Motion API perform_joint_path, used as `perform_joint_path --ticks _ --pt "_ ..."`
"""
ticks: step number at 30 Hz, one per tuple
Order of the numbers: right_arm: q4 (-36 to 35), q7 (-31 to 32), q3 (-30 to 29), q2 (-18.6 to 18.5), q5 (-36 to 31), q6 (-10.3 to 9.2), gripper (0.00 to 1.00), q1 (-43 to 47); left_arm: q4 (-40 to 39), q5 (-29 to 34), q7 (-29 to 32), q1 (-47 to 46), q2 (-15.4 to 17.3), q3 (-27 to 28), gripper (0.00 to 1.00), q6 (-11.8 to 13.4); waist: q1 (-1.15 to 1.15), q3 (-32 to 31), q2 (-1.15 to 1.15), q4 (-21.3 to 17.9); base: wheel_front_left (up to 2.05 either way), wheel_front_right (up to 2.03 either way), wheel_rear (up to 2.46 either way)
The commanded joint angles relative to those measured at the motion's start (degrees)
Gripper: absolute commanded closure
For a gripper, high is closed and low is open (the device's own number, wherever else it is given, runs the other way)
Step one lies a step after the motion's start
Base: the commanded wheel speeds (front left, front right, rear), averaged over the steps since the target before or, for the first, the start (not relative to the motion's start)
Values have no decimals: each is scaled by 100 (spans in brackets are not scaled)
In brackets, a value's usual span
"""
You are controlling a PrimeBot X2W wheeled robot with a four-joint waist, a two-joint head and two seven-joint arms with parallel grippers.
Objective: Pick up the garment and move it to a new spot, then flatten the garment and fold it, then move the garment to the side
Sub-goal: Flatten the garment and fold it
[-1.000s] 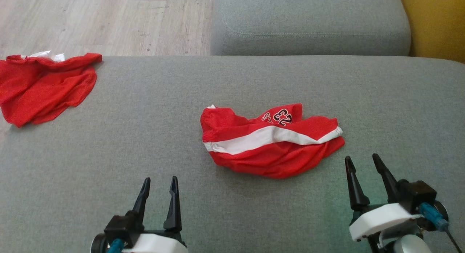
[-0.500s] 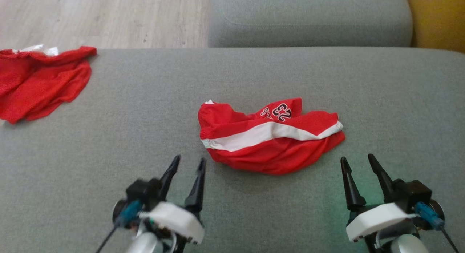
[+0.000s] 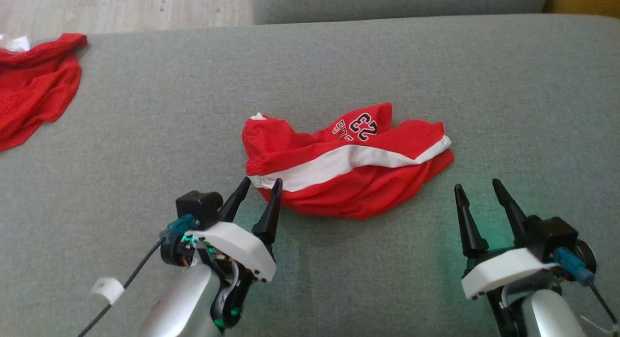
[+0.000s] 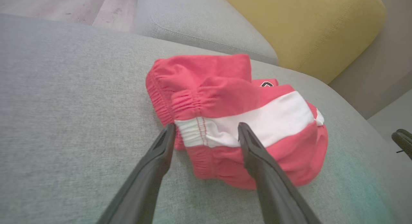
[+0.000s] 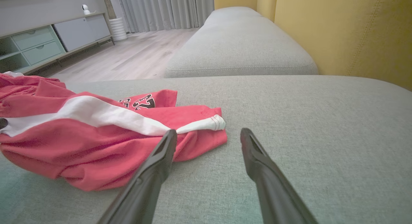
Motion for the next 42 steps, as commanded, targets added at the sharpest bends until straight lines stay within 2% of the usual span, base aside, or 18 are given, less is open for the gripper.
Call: perform_joint_path --ticks 1,7,8,9,10,11,13,16,22,29,34,42 --pt "-156 -18 89 -22 -56 -4 0 -214 -68 -61 -88 -281 15 251 0 -58 -1 46 0 -41 0 0 0" --pt "-113 -54 17 -22 -62 -4 0 -286 56 -141 -221 -423 -54 244 0 -165 -1 94 0 -67 0 0 0" --pt "-103 -57 -5 -22 -69 -4 0 -306 52 -159 -256 -442 -67 243 5 -184 -1 104 0 -67 0 0 0" --pt "-91 -57 -25 -22 -83 -4 0 -333 49 -171 -285 -458 -76 243 20 -195 -1 116 0 -66 0 0 0" --pt "-75 -52 -41 -22 -103 -4 0 -368 51 -176 -301 -472 -82 239 50 -202 -1 127 0 -65 0 0 0" --pt "-59 -47 -57 -22 -141 -4 0 -414 55 -177 -311 -485 -85 231 64 -207 -1 139 0 -63 0 0 0" --pt "-9 -22 -80 -22 -216 -4 0 -529 62 -170 -328 -508 -89 211 83 -215 -1 163 0 -58 0 0 0" --pt "117 74 -114 -22 -366 -4 0 -764 48 -116 -387 -528 -86 174 99 -198 -1 221 0 -32 0 0 0" --pt "680 417 -104 -66 -743 -4 0 -1356 -56 -51 -606 -482 -91 174 100 -104 -1 355 0 86 0 0 0" --pt "1471 590 0 -378 -654 -4 0 -2072 -114 -76 -699 -404 -90 180 100 -44 -1 477 0 229 0 0 0" --pt "2037 742 372 -569 -653 -4 0 -2394 -127 -93 -718 -397 -94 161 100 -31 -1 526 0 281 0 0 0" --pt "2472 721 976 -551 -344 -4 0 -2655 -168 -103 -740 -406 -67 152 100 4 -1 579 0 243 0 0 0"
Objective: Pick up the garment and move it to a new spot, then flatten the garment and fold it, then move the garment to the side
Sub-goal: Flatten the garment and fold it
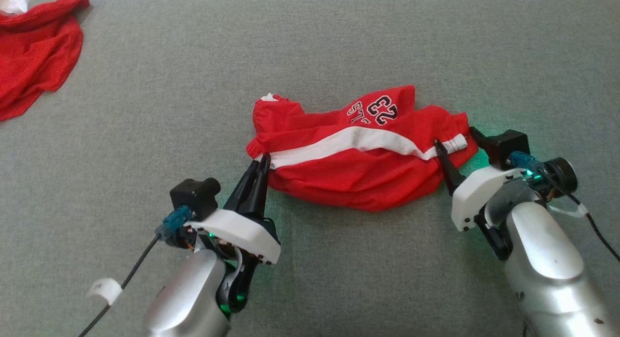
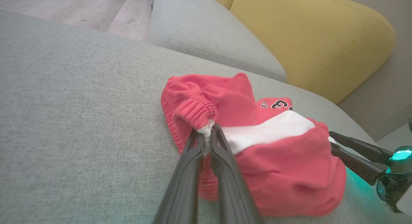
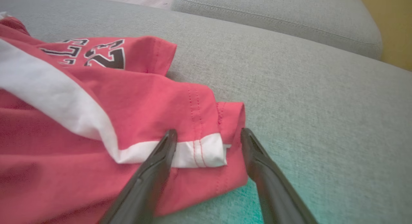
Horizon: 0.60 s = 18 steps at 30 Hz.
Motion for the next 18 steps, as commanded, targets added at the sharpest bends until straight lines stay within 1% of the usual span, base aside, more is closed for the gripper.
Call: perform_joint_path --ticks 1,4,10,17,18 --pt "-111 -50 202 12 73 -4 0 -199 -197 -19 -86 -122 71 170 100 24 0 4 0 -15 0 0 0" --pt "-110 -135 289 22 74 -4 0 -211 -201 -21 -85 -127 80 155 100 29 0 3 0 -21 0 0 0" --pt "-245 -256 173 137 -64 -4 0 -40 -210 -32 -85 -119 97 141 100 44 0 -9 0 -34 0 0 0" --pt "-296 -70 216 263 -12 -4 0 102 -252 -49 -81 -114 136 133 100 70 0 1 0 -76 0 0 0" --pt "-291 -57 202 264 -7 -4 7 93 -258 -50 -80 -117 139 130 100 71 0 6 0 -77 0 0 0"
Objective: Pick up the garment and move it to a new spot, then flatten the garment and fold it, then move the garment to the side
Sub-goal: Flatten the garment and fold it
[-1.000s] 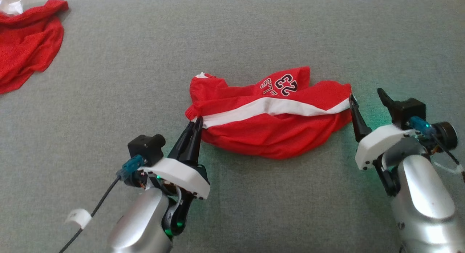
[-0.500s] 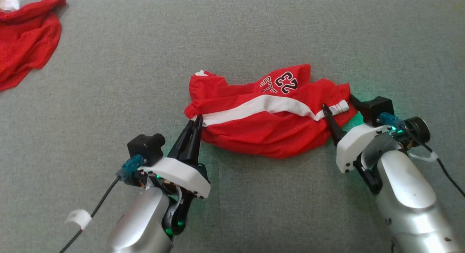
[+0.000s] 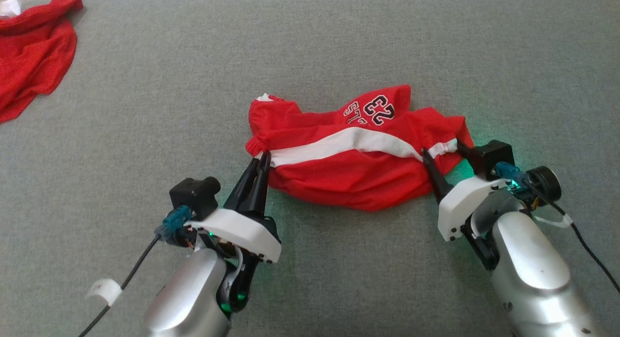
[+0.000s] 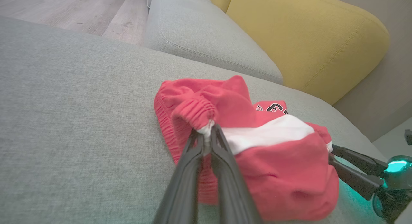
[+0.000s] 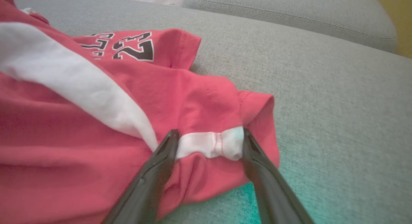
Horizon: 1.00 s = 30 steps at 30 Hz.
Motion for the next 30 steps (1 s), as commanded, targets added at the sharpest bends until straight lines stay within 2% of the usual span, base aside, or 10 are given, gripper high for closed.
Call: perform_joint_path --ticks 1,3,7,10,12,16,19,23,26,30 --pt "-167 8 76 49 31 -4 21 -91 -177 -50 -39 -121 101 148 100 24 0 4 0 4 0 0 0" --pt "-152 38 65 54 48 -4 43 -101 -180 -53 -37 -129 101 139 100 26 0 8 0 11 0 0 0" --pt "-125 61 39 36 96 -4 59 -124 -180 -63 -46 -139 103 129 100 36 0 11 0 21 0 0 0" --pt "-153 -10 -39 18 105 -4 76 -171 -184 -71 -73 -141 117 137 100 44 0 1 0 20 0 0 0" --pt "-225 -70 -121 37 177 -4 80 -187 -198 -70 -93 -146 128 137 100 47 0 -18 0 18 0 0 0" --pt "-612 -75 -254 69 400 -4 76 -138 -262 -75 -110 -140 168 144 100 71 0 -100 0 -9 0 0 0" --pt "-853 49 -209 30 481 -4 66 -53 -296 -80 -102 -121 193 140 100 90 0 -143 0 -34 0 0 0" --pt "-1121 147 -170 -41 596 -4 57 44 -335 -85 -90 -90 208 121 100 118 0 -179 0 -64 0 0 0" --pt "-1223 261 -160 -66 672 -4 62 130 -357 -92 -85 -60 218 105 100 129 0 -195 0 -81 0 0 0" --pt "-1215 308 -231 -92 657 -4 53 221 -378 -102 -73 -30 240 85 100 136 0 -199 0 -84 0 0 0"
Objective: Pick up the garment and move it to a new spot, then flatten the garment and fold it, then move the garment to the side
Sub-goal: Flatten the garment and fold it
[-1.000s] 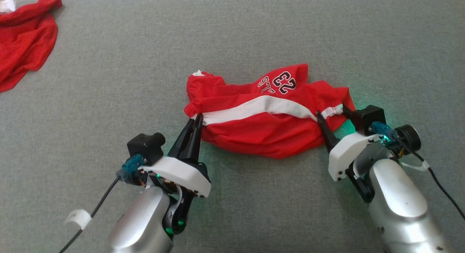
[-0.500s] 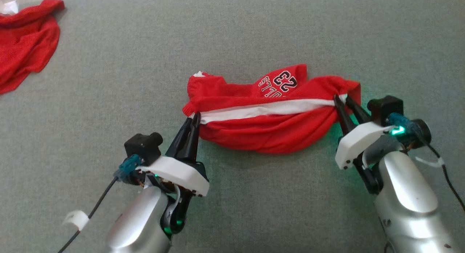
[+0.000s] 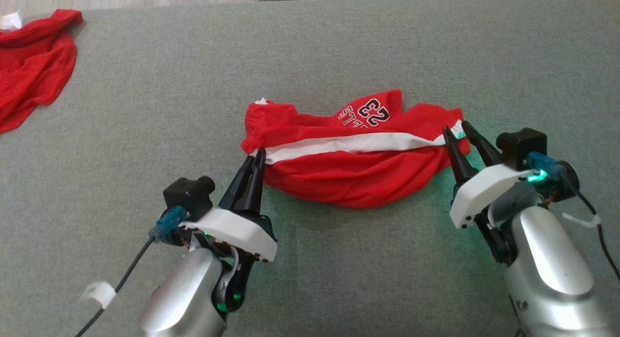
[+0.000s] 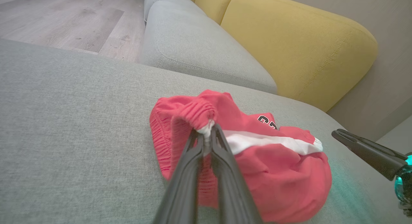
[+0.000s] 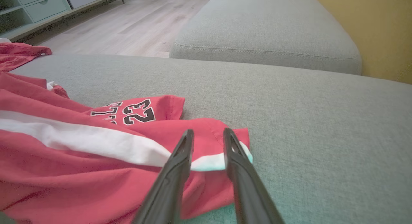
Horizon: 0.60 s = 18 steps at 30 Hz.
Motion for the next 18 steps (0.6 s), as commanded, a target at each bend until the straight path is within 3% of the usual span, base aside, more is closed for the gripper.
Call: perform_joint_path --ticks 1,2,5,7,15,18 --pt "-153 -3 22 -50 -25 -4 51 -37 -199 -48 -17 -45 114 123 100 35 0 4 0 2 0 0 0" --pt "-153 -3 22 -50 -25 -4 51 -37 -199 -48 -17 -45 114 123 100 35 0 4 0 2 0 0 0" --pt "23 -22 -132 -91 -126 -4 35 -79 -224 -51 -5 -34 128 106 100 41 0 23 0 19 0 0 0" --pt "186 -27 -227 -112 -191 -4 31 -158 -244 -53 3 -26 137 93 100 46 0 40 0 38 0 0 0" --pt "943 -155 -299 -189 -364 -4 20 -554 -323 -57 29 -11 169 57 100 80 0 126 0 168 0 0 0" --pt "1182 -235 -220 -179 -388 -4 20 -704 -353 -62 34 -2 196 59 100 96 0 156 0 198 0 0 0"
